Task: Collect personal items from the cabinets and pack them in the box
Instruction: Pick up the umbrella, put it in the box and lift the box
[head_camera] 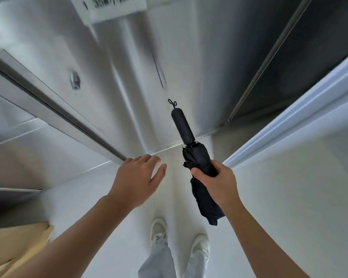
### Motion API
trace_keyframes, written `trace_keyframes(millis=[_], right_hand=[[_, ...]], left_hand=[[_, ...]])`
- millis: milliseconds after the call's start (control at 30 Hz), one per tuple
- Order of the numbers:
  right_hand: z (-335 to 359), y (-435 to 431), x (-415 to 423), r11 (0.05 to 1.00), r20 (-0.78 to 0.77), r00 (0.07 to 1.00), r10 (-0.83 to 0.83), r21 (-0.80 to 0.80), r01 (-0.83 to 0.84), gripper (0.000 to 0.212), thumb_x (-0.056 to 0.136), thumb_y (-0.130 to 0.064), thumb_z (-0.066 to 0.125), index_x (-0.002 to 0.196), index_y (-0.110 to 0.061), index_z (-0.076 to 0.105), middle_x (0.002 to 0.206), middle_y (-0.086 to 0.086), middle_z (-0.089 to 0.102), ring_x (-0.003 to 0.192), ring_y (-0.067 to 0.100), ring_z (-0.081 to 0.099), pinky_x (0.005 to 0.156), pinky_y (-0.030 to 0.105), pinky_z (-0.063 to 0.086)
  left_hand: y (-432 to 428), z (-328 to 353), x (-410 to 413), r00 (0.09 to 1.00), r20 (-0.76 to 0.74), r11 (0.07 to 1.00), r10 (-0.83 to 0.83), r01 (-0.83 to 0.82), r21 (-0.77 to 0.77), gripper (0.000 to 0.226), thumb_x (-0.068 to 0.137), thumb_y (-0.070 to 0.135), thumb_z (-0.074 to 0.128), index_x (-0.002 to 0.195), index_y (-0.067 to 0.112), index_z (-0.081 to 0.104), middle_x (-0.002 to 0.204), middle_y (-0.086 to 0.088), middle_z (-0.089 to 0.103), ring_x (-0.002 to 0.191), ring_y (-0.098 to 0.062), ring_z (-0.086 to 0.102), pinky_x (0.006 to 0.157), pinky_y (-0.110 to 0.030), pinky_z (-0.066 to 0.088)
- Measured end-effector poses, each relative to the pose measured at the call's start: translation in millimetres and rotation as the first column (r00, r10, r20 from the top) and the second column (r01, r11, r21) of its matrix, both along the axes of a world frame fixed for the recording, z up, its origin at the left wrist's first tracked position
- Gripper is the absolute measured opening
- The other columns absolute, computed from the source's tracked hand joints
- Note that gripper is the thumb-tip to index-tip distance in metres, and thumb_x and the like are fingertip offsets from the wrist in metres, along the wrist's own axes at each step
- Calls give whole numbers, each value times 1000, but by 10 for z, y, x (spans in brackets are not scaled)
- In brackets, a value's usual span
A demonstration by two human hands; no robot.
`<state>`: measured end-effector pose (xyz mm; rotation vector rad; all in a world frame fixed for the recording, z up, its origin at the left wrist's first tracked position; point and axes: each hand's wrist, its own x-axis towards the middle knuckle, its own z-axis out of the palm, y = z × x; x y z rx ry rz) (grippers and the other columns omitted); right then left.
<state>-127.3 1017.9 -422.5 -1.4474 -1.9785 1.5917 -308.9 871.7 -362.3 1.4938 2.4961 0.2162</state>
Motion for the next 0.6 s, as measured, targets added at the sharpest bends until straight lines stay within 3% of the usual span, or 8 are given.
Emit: trace_keyframes(millis=[133, 300, 500, 600], right_hand=[[1242, -162, 182, 996, -109, 991, -79, 27, 82, 20, 74, -53, 77, 74, -37, 66, 69, -13, 69, 66, 7, 65, 66, 27, 50], [2506, -420, 458, 987, -221, 965, -139, 46, 152, 25, 72, -53, 79, 86, -34, 71, 80, -10, 75, 78, 10, 72, 76, 35, 61], [3237, -542, 719, 967, -294, 945, -141, 164, 195, 35, 68, -58, 78, 93, -35, 73, 85, -13, 76, 82, 8, 72, 78, 35, 61], [3441, -534, 782, 943, -307, 939, -155, 238, 233, 41, 63, -63, 76, 95, -37, 73, 87, -19, 76, 83, 3, 71, 77, 29, 60]], left_hand=[[-93, 1169, 238, 999, -46, 997, -7, 11, 75, 49, 98, 51, 27, 108, 22, 65, 95, 7, 69, 82, -21, 66, 78, -37, 48], [-253, 2275, 545, 993, -99, 988, -64, 77, 137, 50, 97, 50, 28, 112, 18, 65, 101, 1, 69, 84, -25, 65, 80, -38, 46], [-267, 3019, 751, 990, -136, 947, -46, 86, 309, 47, 97, 48, 32, 115, 18, 63, 106, 1, 69, 83, -26, 64, 79, -37, 47], [-169, 3244, 764, 979, -180, 934, -98, 153, 322, 48, 96, 49, 31, 116, 19, 64, 106, 1, 69, 85, -27, 64, 79, -36, 48]])
